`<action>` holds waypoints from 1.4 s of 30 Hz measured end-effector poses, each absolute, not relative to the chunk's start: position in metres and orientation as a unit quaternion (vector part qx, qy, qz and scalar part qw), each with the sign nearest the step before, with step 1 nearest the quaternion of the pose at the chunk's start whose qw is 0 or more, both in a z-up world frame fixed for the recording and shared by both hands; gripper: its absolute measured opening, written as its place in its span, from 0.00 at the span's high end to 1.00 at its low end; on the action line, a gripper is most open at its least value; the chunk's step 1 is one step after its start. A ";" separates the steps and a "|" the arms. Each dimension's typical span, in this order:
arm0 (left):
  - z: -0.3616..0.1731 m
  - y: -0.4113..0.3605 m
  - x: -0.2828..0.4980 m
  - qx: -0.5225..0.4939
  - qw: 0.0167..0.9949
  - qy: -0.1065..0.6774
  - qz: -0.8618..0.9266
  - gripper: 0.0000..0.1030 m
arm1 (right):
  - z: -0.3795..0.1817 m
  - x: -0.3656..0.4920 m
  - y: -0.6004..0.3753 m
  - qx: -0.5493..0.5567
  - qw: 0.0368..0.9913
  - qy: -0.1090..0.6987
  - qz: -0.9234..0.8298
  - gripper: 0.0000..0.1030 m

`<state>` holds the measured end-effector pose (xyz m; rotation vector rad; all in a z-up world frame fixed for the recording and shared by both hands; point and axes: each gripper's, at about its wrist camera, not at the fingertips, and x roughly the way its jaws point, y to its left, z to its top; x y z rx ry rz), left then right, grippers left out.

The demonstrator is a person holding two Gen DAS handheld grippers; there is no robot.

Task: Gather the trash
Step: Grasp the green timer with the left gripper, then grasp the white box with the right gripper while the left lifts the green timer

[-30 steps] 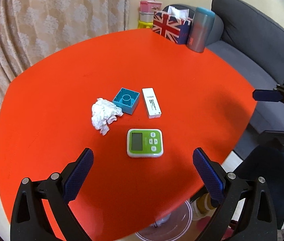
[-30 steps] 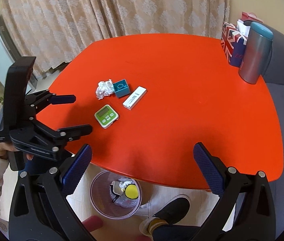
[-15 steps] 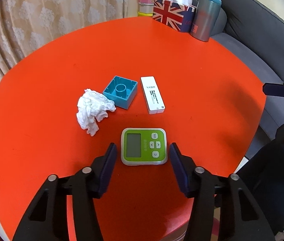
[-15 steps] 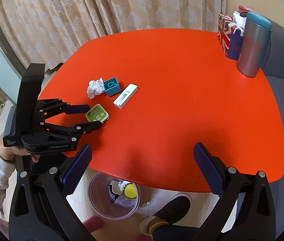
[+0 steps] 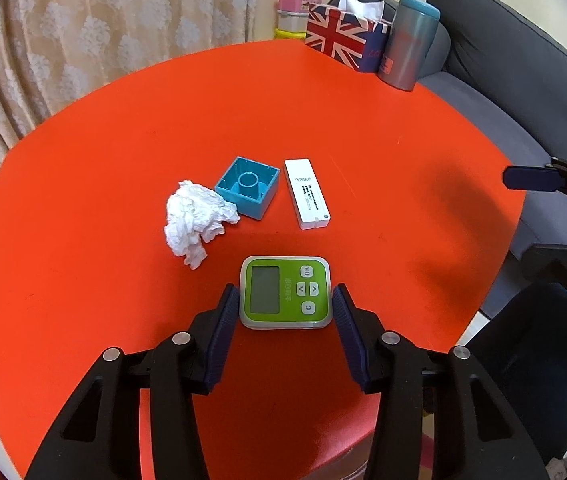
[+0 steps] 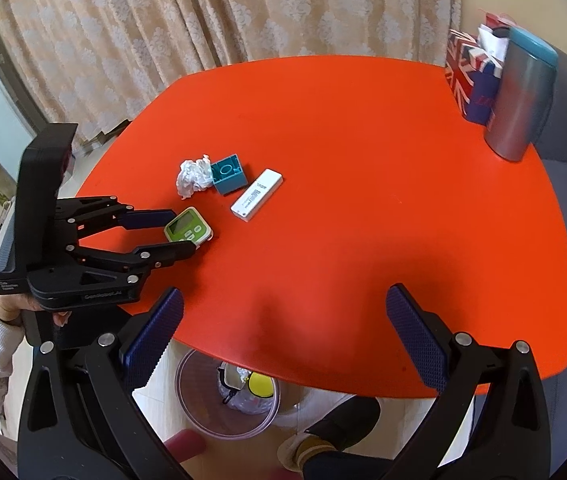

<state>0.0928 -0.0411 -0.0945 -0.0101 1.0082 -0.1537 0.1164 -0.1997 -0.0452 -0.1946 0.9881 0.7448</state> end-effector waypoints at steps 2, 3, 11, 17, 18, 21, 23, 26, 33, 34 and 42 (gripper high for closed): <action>-0.090 -0.039 0.090 -0.006 0.874 0.481 -0.072 0.54 | -0.045 0.118 -0.196 -0.098 0.808 0.458 0.358 0.04; -0.088 -0.038 0.087 -0.007 0.874 0.480 -0.070 0.54 | -0.045 0.119 -0.193 -0.103 0.806 0.456 0.364 0.04; -0.073 -0.025 0.072 -0.016 0.879 0.474 -0.055 0.54 | -0.052 0.133 -0.165 -0.155 0.785 0.451 0.396 0.04; -0.066 -0.014 0.066 -0.024 0.881 0.470 -0.046 0.54 | -0.060 0.147 -0.141 -0.199 0.754 0.446 0.439 0.04; -0.066 -0.012 0.066 -0.026 0.882 0.469 -0.044 0.54 | -0.062 0.150 -0.136 -0.211 0.746 0.446 0.448 0.04; -0.067 -0.006 0.064 -0.029 0.881 0.470 -0.039 0.54 | -0.068 0.159 -0.124 -0.238 0.728 0.441 0.468 0.04; -0.067 -0.002 0.063 -0.033 0.881 0.471 -0.036 0.54 | -0.071 0.165 -0.119 -0.245 0.720 0.441 0.477 0.04; -0.069 0.003 0.064 -0.037 0.880 0.472 -0.031 0.54 | -0.078 0.174 -0.109 -0.264 0.701 0.440 0.495 0.11; -0.075 0.012 0.065 -0.048 0.877 0.477 -0.023 0.54 | -0.095 0.189 -0.097 -0.296 0.681 0.436 0.508 0.18; -0.076 0.013 0.066 -0.049 0.877 0.478 -0.022 0.54 | -0.096 0.190 -0.096 -0.300 0.679 0.434 0.510 0.20; -0.082 0.016 0.068 -0.055 0.874 0.483 -0.017 0.54 | -0.097 0.188 -0.090 -0.316 0.675 0.405 0.530 0.38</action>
